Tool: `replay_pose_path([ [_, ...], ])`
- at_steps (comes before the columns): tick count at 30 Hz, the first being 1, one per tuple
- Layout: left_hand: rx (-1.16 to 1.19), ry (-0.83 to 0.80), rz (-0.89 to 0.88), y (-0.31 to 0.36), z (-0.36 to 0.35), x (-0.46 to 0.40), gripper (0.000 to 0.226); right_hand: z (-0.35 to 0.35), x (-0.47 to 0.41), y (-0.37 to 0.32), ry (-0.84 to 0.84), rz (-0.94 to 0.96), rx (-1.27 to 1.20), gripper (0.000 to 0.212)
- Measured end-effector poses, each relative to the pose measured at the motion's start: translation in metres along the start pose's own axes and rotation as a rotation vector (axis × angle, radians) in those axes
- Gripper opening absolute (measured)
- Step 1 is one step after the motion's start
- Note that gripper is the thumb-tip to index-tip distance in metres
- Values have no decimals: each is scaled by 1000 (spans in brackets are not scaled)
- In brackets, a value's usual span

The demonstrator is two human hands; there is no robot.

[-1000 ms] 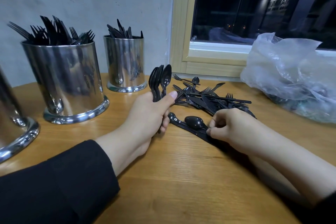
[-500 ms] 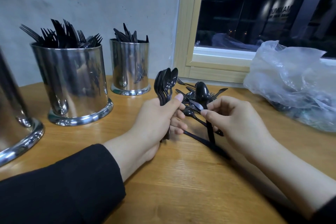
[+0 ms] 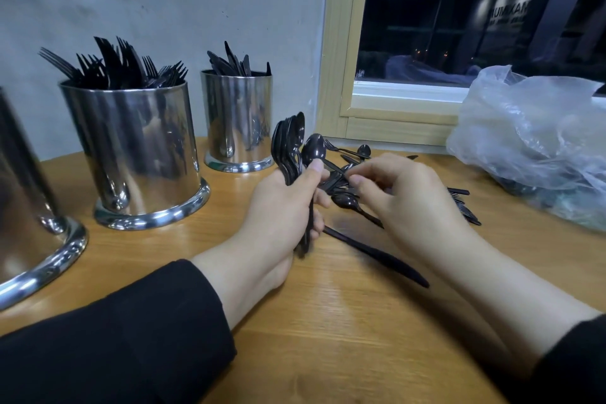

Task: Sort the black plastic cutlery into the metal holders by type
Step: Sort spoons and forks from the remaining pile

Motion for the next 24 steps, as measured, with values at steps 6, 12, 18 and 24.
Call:
replay_pose_path([
  [6,25,67,-19,3,10,-3,6,-34,-1,57,-318,-248,440,30],
  [12,10,48,19,-1,9,-2,20,-37,-1,59,-282,-279,450,19],
  [18,1,64,39,-5,14,-3,38,-40,-4,56,-281,-292,505,17],
  [24,-36,53,37,-3,12,-2,27,-39,1,54,-317,-302,416,23],
])
Point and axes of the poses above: each hand's wrist, its own x-axis away from the middle knuckle, its own z-axis out of the back of the hand, y = z × x, the point moved 10 cm from there along -x, towards the middle knuckle, and after that the axes turned 14 degrees about -y, right-handed, at the moved point
